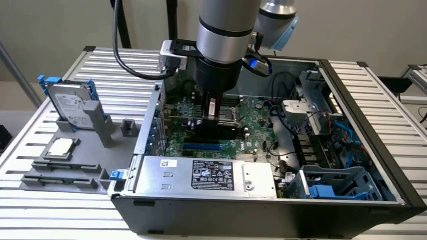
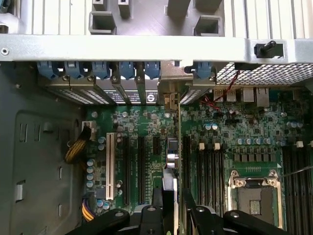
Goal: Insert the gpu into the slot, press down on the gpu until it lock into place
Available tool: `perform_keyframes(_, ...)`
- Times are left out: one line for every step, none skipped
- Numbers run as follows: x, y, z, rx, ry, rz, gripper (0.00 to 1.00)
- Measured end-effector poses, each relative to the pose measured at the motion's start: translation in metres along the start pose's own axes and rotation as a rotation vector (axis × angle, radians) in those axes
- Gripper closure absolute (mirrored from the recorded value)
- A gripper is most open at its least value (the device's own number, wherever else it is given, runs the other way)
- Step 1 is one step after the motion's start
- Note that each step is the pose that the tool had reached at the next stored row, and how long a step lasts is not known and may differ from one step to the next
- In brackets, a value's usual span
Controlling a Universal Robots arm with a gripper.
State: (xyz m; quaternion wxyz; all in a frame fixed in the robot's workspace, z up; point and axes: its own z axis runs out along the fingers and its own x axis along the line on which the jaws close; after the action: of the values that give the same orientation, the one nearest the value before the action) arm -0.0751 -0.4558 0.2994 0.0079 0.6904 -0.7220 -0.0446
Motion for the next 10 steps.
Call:
perform_keyframes(0.0000, 0.0000, 0.0002, 0.0001, -0.0001, 0.003, 0.74)
perform_keyframes(0.0000, 0.0000, 0.0002, 0.0001, 0.0006, 0.003, 0.74)
perform_keyframes(0.0000, 0.0000, 0.0003, 0.0001, 0.0007, 0.003, 0.74)
perform_keyframes(0.0000, 0.0000, 0.0003, 0.0001, 0.0007, 0.003, 0.74)
perform_keyframes(0.0000, 0.0000, 0.0004, 0.0002, 0.0005, 0.003, 0.74)
perform_keyframes(0.0000, 0.0000, 0.0006, 0.0002, 0.0004, 0.003, 0.74)
perform_keyframes(0.0000, 0.0001, 0.0014, 0.0004, -0.0001, 0.004, 0.74)
perform_keyframes(0.0001, 0.0007, 0.0021, 0.0003, 0.0002, 0.004, 0.74)
perform_keyframes(0.0002, 0.0011, 0.0029, 0.0002, 0.0005, 0.004, 0.74)
perform_keyframes(0.0003, 0.0012, 0.0041, 0.0002, 0.0005, 0.004, 0.74)
